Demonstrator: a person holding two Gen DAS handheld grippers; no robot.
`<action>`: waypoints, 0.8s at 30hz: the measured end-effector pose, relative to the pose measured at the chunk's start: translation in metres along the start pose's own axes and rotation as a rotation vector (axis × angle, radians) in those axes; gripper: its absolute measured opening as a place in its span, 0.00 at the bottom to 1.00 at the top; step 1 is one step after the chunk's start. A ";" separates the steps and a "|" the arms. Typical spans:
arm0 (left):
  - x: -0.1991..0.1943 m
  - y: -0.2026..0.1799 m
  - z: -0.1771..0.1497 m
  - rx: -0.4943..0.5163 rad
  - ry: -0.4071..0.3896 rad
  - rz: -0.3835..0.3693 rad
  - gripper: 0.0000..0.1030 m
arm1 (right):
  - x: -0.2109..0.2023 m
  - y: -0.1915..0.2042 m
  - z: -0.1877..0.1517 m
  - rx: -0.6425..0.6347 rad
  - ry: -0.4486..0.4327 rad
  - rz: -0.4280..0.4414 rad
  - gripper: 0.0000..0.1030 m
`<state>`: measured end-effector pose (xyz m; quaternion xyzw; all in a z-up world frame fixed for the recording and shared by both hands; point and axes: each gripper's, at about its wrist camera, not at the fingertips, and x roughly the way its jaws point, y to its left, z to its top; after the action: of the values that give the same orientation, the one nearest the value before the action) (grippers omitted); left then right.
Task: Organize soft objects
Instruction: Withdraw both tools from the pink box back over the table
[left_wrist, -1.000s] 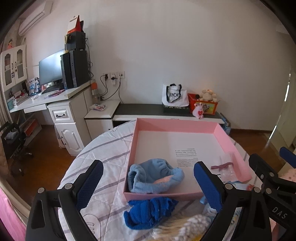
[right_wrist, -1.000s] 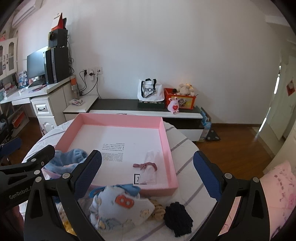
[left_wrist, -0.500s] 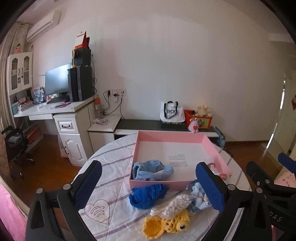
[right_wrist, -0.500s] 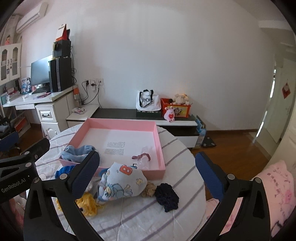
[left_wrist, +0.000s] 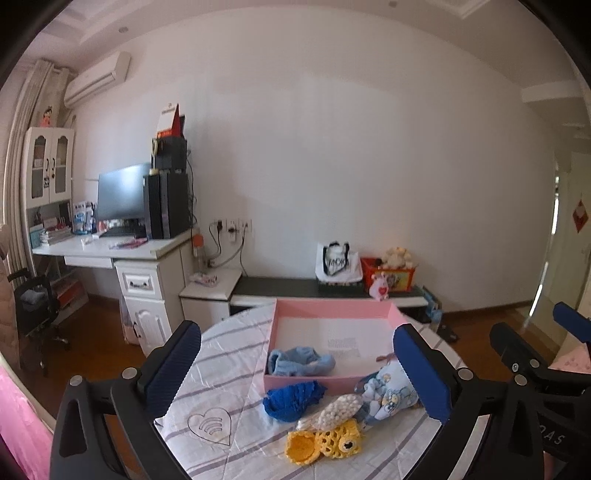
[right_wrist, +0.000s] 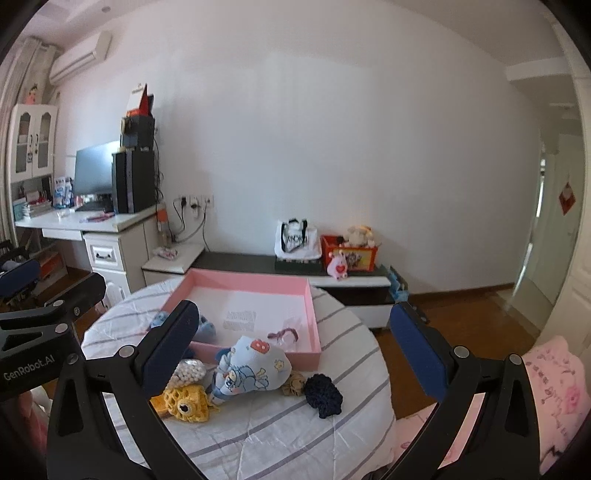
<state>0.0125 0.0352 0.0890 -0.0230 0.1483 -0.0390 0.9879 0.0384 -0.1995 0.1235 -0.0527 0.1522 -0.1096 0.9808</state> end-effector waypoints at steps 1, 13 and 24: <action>-0.005 0.000 0.000 0.003 -0.011 -0.001 1.00 | -0.005 0.000 0.001 0.003 -0.015 0.000 1.00; -0.038 -0.001 -0.014 0.009 -0.110 0.019 1.00 | -0.045 0.004 0.012 -0.015 -0.140 -0.008 1.00; -0.038 -0.006 -0.015 0.015 -0.106 0.013 1.00 | -0.049 -0.001 0.011 -0.007 -0.155 -0.026 1.00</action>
<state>-0.0281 0.0323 0.0865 -0.0165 0.0954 -0.0326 0.9948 -0.0039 -0.1882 0.1478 -0.0666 0.0757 -0.1176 0.9879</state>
